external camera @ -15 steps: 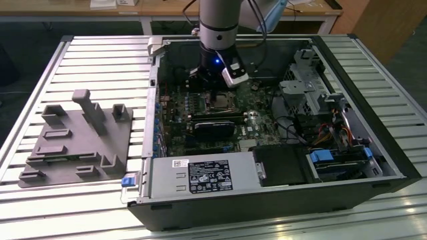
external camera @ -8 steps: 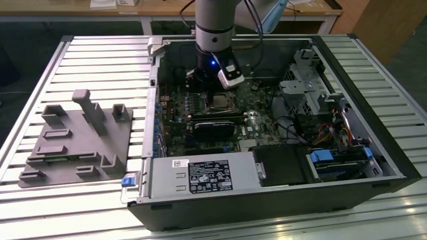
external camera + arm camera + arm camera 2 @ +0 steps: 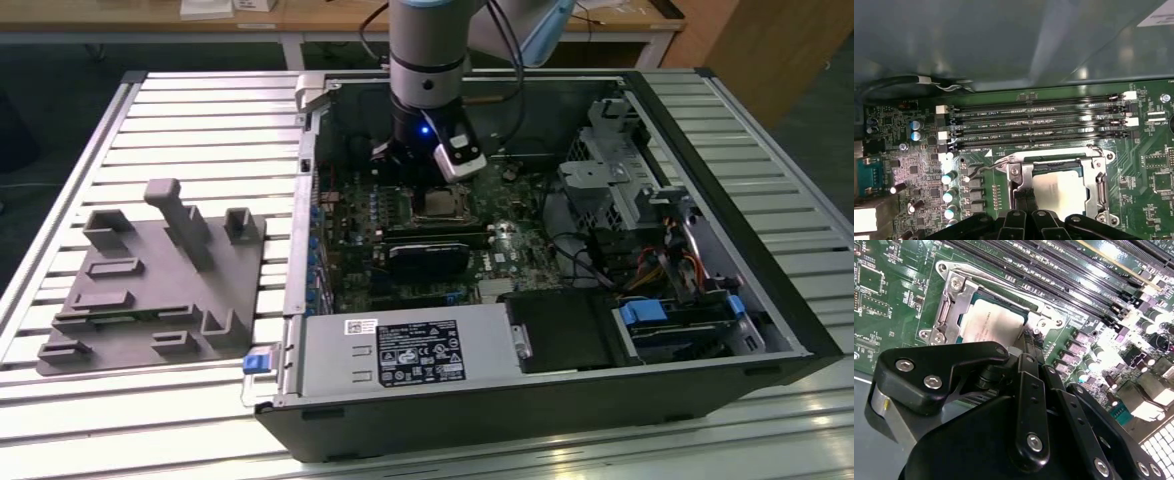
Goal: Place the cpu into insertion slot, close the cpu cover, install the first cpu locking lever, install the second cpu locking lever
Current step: 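Close the cpu cover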
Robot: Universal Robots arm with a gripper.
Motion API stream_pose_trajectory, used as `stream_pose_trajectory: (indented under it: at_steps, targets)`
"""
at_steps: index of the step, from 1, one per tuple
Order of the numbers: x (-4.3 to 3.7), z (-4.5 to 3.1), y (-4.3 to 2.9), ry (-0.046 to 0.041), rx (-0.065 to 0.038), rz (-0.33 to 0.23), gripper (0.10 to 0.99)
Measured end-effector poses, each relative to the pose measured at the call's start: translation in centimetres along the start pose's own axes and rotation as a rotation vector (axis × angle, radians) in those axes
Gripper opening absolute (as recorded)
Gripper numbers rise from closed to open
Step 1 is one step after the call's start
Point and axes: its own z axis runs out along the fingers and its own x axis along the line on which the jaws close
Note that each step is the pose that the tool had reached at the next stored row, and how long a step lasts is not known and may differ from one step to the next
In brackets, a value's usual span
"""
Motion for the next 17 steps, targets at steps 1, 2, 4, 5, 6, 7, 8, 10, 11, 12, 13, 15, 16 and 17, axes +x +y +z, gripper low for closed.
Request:
stream_pose_trajectory:
  at_steps: [1,2,4,5,6,7,8,10,11,12,13,15,16,17]
  targets:
    - [0.00,0.07,0.00,0.0000,0.000,0.000,0.106]
    - [0.01,0.13,-0.01,0.0000,0.000,0.000,0.106]
    - [0.01,0.18,-0.01,0.0002,0.000,0.000,0.106]
    - [0.01,0.18,-0.01,0.0002,0.000,0.000,0.106]
    - [0.01,0.19,-0.01,0.0002,0.000,0.000,0.106]
    - [-0.02,0.21,0.00,0.0001,0.000,0.000,0.106]
    - [-0.06,0.21,0.00,0.0001,0.000,0.000,0.106]
    - [-0.19,0.22,0.01,0.0000,0.000,0.000,0.106]
    - [-0.27,0.23,0.02,-0.0002,0.000,0.000,0.106]
    - [-0.35,0.22,0.03,0.0000,0.000,0.000,0.106]
    - [-0.41,0.22,0.03,0.0001,0.000,0.000,0.106]
    - [-0.47,0.22,0.03,0.0000,0.000,0.000,0.106]
    - [-0.47,0.22,0.04,0.0000,0.000,0.000,0.106]
    - [-0.48,0.22,0.04,-0.0001,0.000,0.000,0.106]
